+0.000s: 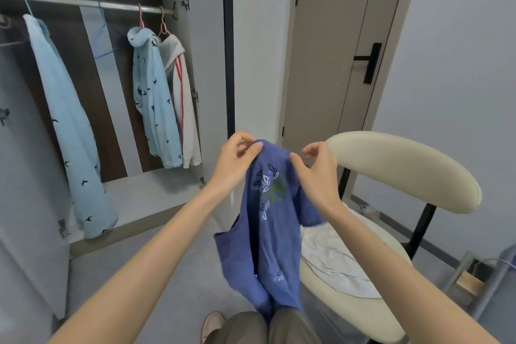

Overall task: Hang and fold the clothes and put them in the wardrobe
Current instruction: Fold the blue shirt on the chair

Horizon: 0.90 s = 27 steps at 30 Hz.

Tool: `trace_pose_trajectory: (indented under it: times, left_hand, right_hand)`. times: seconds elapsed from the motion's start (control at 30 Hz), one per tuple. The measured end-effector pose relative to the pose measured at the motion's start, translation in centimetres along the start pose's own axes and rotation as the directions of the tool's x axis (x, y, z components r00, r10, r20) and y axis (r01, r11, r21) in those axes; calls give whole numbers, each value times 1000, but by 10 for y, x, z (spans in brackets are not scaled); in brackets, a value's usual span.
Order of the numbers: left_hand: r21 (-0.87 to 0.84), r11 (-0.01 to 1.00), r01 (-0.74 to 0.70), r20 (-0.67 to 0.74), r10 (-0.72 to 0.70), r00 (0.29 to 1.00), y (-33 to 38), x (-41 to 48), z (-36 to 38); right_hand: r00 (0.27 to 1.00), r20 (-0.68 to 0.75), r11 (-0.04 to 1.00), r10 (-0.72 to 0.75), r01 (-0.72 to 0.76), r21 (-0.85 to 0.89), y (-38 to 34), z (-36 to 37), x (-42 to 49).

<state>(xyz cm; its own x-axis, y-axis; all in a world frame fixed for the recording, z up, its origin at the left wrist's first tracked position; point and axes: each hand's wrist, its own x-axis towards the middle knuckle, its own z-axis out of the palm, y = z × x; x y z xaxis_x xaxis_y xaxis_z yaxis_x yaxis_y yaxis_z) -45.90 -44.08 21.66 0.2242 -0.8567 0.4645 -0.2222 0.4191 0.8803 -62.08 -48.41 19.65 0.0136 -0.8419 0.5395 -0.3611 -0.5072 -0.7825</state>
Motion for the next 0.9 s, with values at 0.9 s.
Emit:
trace_pose_trajectory:
  times: [0.9]
  left_hand:
    - [11,998,68,42,-68,997,-10,-8,-10]
  right_hand:
    - [826,564,930,10,-215,298,-27,1,5]
